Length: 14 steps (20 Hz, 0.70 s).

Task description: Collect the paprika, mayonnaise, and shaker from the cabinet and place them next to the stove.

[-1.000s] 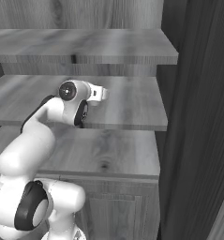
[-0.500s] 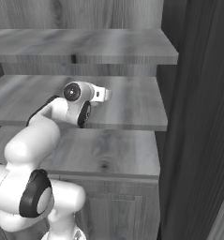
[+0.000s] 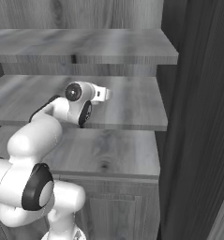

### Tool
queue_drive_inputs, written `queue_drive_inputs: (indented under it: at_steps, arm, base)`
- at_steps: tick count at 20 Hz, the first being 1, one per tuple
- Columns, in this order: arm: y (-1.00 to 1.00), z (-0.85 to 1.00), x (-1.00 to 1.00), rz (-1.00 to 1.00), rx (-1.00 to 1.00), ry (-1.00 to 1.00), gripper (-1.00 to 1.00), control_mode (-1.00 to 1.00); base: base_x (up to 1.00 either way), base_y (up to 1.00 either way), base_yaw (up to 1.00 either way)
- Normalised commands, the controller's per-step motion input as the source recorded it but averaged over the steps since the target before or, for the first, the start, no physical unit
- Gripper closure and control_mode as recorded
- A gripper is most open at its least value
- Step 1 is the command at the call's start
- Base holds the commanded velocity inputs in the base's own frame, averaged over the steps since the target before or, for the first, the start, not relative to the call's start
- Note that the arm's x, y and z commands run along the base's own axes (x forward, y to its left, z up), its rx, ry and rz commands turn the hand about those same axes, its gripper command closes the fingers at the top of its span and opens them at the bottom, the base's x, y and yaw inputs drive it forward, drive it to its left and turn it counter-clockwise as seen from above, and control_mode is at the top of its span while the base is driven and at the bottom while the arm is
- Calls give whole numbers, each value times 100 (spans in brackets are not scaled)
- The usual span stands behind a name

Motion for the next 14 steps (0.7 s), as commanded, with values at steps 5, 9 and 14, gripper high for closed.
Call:
queue_drive_inputs:
  at_steps: [5,9,14]
  arm:
    - [0,0,0,0,0,0,100,-100]
    - [0,0,0,0,0,0,100,-100]
    - [-3,0,-9,0,0,-1,100,-100]
  base:
    - [0,0,0]
    - [0,0,0]
    - [0,0,0]
